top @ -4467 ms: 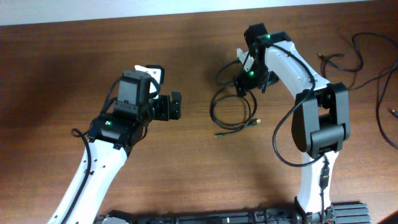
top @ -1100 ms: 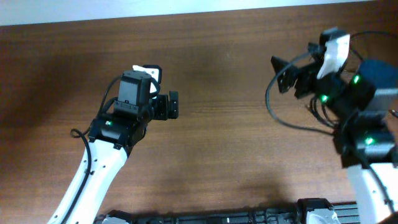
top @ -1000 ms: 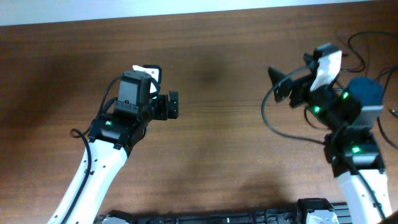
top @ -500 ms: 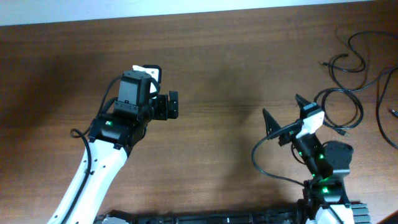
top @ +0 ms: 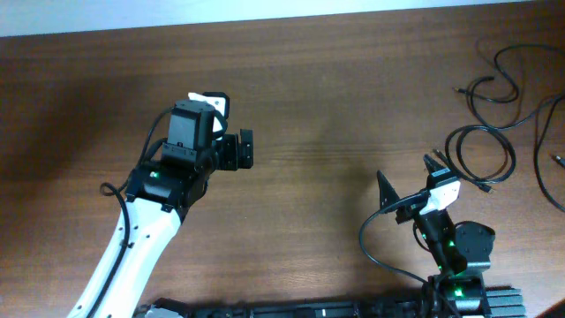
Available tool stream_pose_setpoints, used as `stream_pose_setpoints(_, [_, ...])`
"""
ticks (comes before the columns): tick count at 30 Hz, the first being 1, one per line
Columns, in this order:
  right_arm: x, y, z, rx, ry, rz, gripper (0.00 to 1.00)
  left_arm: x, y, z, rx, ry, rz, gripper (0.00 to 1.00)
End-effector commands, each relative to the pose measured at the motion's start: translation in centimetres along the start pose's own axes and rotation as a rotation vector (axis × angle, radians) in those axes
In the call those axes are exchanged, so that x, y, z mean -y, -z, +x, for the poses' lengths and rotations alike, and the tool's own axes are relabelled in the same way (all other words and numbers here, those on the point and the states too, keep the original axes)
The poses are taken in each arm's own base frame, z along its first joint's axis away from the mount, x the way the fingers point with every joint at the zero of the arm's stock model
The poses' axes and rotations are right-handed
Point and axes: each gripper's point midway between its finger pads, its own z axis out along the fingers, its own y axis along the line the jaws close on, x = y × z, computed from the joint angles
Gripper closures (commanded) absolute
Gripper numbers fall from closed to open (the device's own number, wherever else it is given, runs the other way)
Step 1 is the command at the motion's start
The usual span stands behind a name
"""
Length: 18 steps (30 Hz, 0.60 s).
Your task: Untangle cables
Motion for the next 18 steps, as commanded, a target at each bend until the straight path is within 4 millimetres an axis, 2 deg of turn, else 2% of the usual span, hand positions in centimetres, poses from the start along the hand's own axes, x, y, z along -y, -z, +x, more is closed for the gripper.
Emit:
stream_pose_setpoints(1, [1.1, 0.5, 0.9, -0.027, -0.012, 0.074, 0.01, -0.1, 0.4, -0.4, 0.016, -0.014, -0.006, 0.01])
stream_pose_setpoints(4, [1.6, 1.3, 2.5, -0.087, -0.027, 0.116, 0.02, -0.1, 0.4, -0.4, 0.015, -0.014, -0.006, 0.01])
stream_pose_setpoints(10, [2.1, 2.0, 0.2, 0.017, -0.001, 0.159, 0.01, -0.1, 0.4, -0.4, 0.015, -0.014, -0.006, 0.01])
stream_pose_setpoints(18, [2.1, 2.0, 0.2, 0.016, -0.001, 0.159, 0.01, -0.1, 0.4, -0.4, 0.016, -0.014, -0.006, 0.01])
